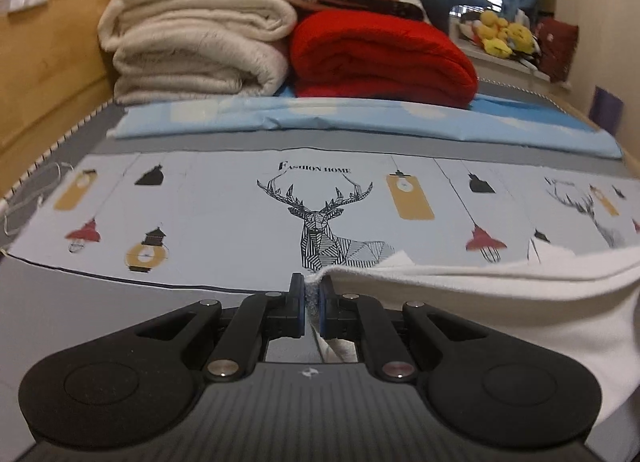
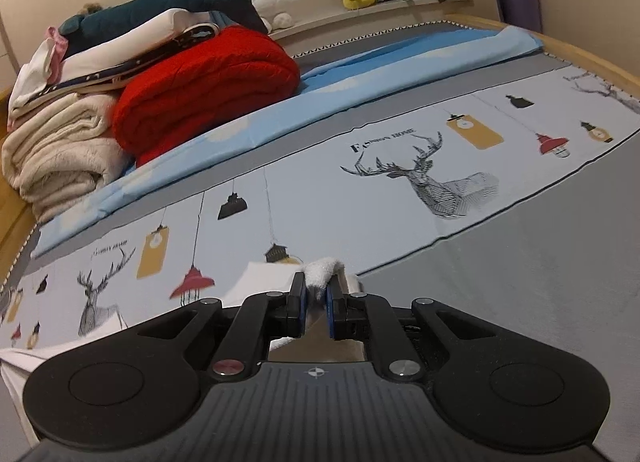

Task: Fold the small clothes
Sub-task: 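Lay the hem down on the shirt and open both grippers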

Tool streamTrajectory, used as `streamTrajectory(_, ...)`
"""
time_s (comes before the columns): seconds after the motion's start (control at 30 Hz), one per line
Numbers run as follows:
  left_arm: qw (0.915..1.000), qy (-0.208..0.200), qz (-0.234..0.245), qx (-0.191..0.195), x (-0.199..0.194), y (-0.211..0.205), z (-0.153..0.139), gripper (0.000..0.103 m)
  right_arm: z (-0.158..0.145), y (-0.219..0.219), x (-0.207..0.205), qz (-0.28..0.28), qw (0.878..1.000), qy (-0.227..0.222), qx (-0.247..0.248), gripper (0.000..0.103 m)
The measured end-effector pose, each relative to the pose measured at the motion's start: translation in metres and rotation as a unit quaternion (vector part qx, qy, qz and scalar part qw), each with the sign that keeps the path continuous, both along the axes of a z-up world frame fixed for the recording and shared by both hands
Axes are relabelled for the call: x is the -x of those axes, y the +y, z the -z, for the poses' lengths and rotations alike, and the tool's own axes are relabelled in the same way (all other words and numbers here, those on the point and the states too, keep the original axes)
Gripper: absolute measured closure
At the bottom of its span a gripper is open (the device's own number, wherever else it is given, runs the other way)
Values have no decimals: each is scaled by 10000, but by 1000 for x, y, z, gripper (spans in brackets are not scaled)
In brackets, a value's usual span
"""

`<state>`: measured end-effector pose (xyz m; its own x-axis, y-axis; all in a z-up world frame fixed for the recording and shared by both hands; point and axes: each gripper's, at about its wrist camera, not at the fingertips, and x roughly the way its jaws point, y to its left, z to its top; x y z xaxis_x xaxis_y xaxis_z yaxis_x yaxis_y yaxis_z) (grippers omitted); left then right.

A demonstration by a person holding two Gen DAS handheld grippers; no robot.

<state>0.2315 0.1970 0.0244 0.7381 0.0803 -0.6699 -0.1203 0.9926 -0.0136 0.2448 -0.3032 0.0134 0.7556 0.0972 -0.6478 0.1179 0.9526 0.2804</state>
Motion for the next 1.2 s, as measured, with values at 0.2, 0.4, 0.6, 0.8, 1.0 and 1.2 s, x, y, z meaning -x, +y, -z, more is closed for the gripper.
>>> streamTrajectory(0.2, 9992, -207, 176, -305, -36, -8, 8, 97, 14, 2, -38, 175, 9997, 160, -96, 94)
streamTrajectory(0.4, 9962, -281, 108, -812, -79, -18, 26, 96, 26, -2, -64, 358, 9985, 300, -289, 94)
streamTrajectory(0.6, 9973, 48, -308, -663, -113, -10, 45, 76, 31, -2, -85, 395, 9985, 247, -284, 79)
streamTrajectory(0.8, 9868, 921, -564, 1207, -117, 29, 68, 68, 40, -21, -94, 474, 9967, 473, -460, 60)
streamTrajectory(1.0, 9650, 1567, -709, 1980, -115, 43, 94, 68, 69, 4, -109, -230, 9919, 1245, 121, 59)
streamTrajectory(1.2, 9824, 1106, -631, 1370, -111, 34, 84, 100, 78, 16, -108, -335, 9900, 1296, 442, 97)
